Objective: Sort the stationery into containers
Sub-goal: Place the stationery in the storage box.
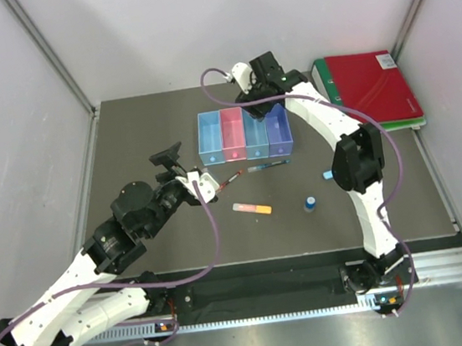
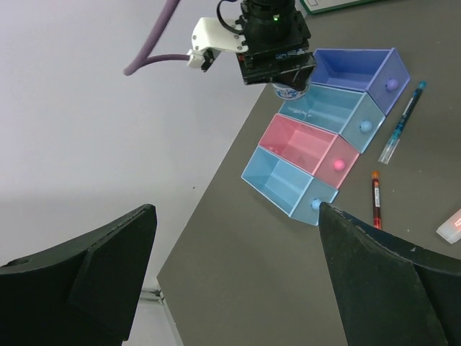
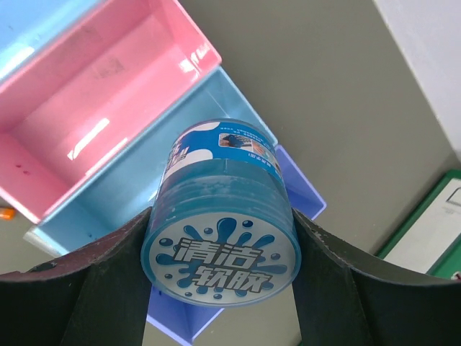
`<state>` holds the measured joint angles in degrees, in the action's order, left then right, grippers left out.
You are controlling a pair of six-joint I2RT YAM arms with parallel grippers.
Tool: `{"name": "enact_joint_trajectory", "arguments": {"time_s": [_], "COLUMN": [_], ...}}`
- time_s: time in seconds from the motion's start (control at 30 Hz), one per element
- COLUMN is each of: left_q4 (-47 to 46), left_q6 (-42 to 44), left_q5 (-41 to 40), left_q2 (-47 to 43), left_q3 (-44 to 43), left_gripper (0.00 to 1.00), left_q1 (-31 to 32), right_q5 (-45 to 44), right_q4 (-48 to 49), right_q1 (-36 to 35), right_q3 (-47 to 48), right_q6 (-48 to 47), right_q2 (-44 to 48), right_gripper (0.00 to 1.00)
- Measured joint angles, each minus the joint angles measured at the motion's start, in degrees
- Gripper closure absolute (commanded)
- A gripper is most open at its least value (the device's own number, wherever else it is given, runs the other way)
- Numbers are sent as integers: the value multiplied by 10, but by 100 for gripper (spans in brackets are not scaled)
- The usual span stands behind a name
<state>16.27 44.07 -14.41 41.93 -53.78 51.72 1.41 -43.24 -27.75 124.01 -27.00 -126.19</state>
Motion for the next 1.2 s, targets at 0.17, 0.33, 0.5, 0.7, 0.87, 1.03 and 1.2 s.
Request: {"name": "enact_joint_trajectory", "arguments": {"time_s": [0.17, 0.33, 0.5, 0.7, 0.87, 1.03, 1.2], "left_q4": [-1, -2, -5, -9, -10, -15, -17], "left_q6": [-1, -1, -2, -2, -2, -2, -3], "left_q5": [0, 0, 0, 1, 2, 2, 5], "left_q2": [-5, -5, -5, 2, 6, 6, 7], "left_q3": [0, 0, 0, 0, 0, 2, 7], "left_gripper": [1, 1, 1, 1, 1, 1, 1], "left_q1": [0, 0, 0, 0, 0, 0, 0], "right_q5": [-2, -3, 3, 9, 16, 17, 15], "right_q4": [6, 25, 34, 44, 43, 42, 45], "right_q1": [18, 44, 68, 76, 76, 76, 76], "right_q3": [-44, -97, -135, -152, -152, -150, -140], "right_q6": [2, 2, 2, 2, 1, -4, -11], "right_q2": [0, 27, 39, 42, 42, 42, 41], "right_gripper": [100, 100, 100, 100, 99, 91, 87]}}
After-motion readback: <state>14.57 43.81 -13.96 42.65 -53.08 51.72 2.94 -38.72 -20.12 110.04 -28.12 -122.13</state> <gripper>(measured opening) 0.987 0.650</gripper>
